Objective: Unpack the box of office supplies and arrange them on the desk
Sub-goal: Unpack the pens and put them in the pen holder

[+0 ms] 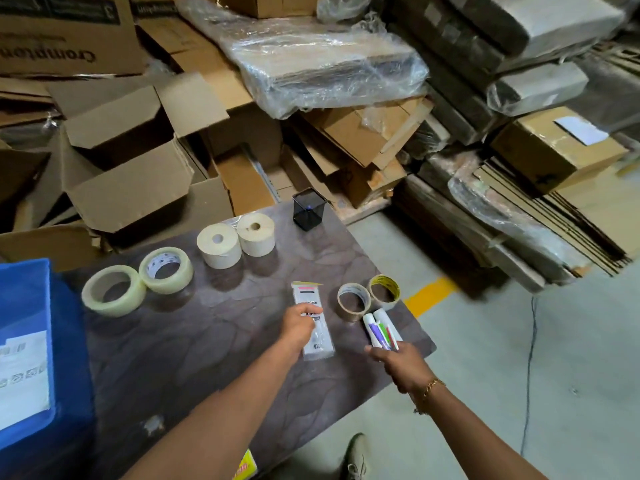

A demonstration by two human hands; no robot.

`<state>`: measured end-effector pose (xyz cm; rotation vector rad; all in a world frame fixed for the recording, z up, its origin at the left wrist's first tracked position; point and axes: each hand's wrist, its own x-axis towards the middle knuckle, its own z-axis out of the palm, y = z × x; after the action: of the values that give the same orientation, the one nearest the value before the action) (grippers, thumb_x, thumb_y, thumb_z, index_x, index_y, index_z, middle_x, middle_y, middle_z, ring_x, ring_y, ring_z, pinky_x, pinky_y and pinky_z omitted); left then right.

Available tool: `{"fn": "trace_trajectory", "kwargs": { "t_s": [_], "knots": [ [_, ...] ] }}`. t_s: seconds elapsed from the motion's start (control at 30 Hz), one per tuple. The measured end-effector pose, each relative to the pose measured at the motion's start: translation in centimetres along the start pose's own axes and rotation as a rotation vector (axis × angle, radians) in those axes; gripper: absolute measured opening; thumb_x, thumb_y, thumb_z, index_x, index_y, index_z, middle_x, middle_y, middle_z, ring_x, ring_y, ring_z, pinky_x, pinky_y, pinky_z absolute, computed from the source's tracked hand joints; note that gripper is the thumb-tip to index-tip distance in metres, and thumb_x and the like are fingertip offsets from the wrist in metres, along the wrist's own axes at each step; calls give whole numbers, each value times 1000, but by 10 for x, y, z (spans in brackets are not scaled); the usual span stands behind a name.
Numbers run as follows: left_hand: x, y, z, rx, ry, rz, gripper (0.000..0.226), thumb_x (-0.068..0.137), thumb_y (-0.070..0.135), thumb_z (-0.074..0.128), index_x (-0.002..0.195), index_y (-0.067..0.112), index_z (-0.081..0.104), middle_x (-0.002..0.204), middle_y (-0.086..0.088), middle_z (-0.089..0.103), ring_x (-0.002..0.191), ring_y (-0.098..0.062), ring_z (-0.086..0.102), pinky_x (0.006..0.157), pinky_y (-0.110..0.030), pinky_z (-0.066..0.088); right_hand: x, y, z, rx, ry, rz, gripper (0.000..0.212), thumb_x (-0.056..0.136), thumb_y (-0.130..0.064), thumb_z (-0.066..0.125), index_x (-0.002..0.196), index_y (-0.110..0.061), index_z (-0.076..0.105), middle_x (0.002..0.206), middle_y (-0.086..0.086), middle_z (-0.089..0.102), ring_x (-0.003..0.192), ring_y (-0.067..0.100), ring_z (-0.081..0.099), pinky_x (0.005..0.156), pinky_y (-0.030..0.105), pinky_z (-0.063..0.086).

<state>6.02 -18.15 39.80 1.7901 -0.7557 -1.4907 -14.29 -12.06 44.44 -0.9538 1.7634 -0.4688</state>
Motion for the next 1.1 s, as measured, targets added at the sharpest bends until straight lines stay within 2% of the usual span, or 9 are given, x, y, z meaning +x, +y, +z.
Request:
{"fn": "trace_trajectory", "kwargs": {
  "t_s": [0.13,0.23,0.33,0.5,0.6,0.7,0.83,0.93,1.1],
  "knots": [
    [11,-5,18,89,-145,-82,32,82,-12,52,83,16,68,89,-10,65,70,-17,66,53,-19,51,2,-4,-8,56,21,-9,28,80,-38,75,78,-12,64,47,-4,43,38,9,31,39,22,24],
    [17,-11,25,241,-62,-113,6,79,14,67,78,20,67,108,-13,63,102,-27,65,88,-33,55,3,-16,-6,134,43,-40,24,81,-34,75,81,-13,65,45,-4,42,38,10,33,40,22,25],
    [-3,-6,26,523,95,-51,23,78,39,66,99,31,69,120,-5,50,119,-29,46,105,-33,38,2,-46,6,319,42,-150,40,85,-46,69,62,-21,49,49,4,37,41,15,33,43,24,26],
    [-45,29,36,-149,-365,-315,36,92,47,46,76,20,63,75,0,64,66,-19,63,67,-27,51,8,-97,26,427,14,-310,55,83,-69,56,69,-16,60,62,8,62,60,22,62,58,33,50],
    [-47,47,42,-342,-427,-306,37,96,45,41,72,23,58,56,7,54,49,-8,52,41,-16,39,15,-103,29,267,34,-384,56,84,-68,52,77,-15,67,63,1,68,61,13,66,65,34,52],
    [-41,61,48,-386,-288,-249,36,96,44,46,69,22,58,46,12,51,39,-1,42,36,-13,26,21,-98,29,122,-57,-444,70,77,-76,54,79,-7,64,63,2,64,62,10,62,65,35,51],
    [-16,71,50,-392,-122,-222,29,96,28,48,68,20,53,44,8,44,35,-2,32,34,-12,20,43,-122,6,93,-42,-678,26,85,-37,73,77,-18,57,69,-6,63,62,5,58,62,23,47],
    [8,82,52,-374,-54,-219,29,98,20,43,70,18,53,43,6,41,32,-3,30,34,-12,21,73,-150,-13,-138,26,-849,21,87,-36,72,86,-21,57,76,-5,64,66,8,62,60,18,48],
    [67,118,61,-334,55,-169,32,101,25,42,71,16,52,52,0,37,32,-5,27,38,-12,19,137,-192,-25,-200,-252,-669,25,84,-27,76,82,-7,60,65,6,69,55,16,66,46,30,51]
  ]
}}
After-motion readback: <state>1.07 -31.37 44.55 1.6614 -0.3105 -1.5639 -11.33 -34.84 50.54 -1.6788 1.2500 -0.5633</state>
